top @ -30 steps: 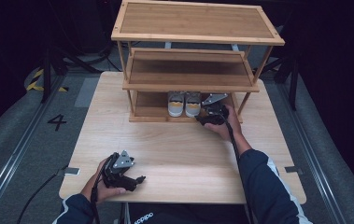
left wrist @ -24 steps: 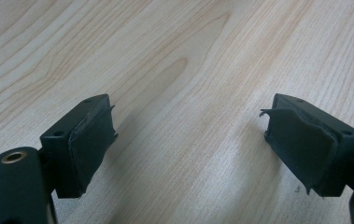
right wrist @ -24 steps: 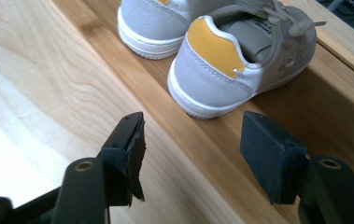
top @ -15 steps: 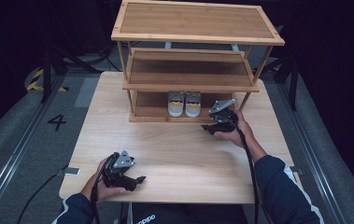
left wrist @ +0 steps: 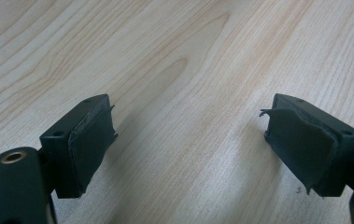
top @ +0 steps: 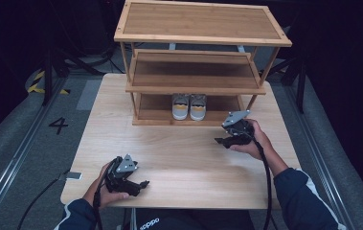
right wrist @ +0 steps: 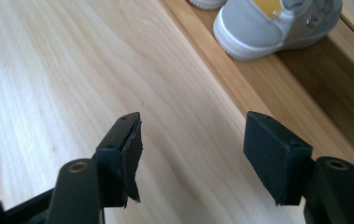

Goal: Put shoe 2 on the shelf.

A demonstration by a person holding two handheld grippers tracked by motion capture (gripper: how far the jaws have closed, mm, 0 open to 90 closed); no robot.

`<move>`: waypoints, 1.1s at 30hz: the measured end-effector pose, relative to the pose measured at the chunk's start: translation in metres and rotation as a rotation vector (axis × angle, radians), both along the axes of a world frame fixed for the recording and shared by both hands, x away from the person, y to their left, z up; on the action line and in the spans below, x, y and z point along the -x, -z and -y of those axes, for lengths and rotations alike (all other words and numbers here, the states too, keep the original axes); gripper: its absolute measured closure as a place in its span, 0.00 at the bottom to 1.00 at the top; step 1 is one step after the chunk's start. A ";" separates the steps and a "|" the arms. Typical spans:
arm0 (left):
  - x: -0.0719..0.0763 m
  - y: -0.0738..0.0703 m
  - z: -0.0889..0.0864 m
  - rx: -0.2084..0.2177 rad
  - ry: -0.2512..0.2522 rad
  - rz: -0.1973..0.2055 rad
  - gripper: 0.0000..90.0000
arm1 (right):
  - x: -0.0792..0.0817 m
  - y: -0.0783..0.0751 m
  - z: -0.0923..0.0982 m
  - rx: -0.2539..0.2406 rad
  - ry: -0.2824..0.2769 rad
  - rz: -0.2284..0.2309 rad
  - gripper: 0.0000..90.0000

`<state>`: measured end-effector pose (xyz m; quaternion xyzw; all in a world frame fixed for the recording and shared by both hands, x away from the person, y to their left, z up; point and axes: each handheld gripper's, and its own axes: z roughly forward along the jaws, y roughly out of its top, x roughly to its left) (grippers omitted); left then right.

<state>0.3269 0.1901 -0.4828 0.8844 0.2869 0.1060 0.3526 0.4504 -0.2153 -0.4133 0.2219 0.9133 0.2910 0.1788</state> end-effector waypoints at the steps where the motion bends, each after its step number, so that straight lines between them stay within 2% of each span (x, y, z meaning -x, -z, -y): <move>1: 0.000 0.000 0.000 0.000 -0.001 0.001 0.17 | 0.003 0.000 0.002 0.002 -0.007 0.005 0.41; 8: 0.000 0.000 0.000 0.001 -0.004 0.001 0.17 | 0.024 0.003 0.019 0.022 -0.017 0.002 0.39; 13: 0.000 0.000 0.000 -0.001 0.001 -0.003 0.17 | 0.036 0.003 0.030 0.001 0.000 0.030 0.35; 23: 0.000 0.000 0.000 0.000 0.001 -0.004 0.17 | 0.058 0.014 0.046 -0.012 -0.004 0.012 0.34; 27: 0.000 0.000 0.000 0.000 0.001 -0.004 0.17 | 0.065 0.018 0.059 -0.028 0.008 0.025 0.33; 31: 0.000 0.000 0.000 0.000 0.002 -0.004 0.17 | 0.072 0.026 0.077 -0.066 0.019 0.014 0.32; 33: 0.000 0.000 0.000 -0.001 0.002 -0.004 0.17 | 0.077 0.031 0.089 -0.068 0.035 0.008 0.32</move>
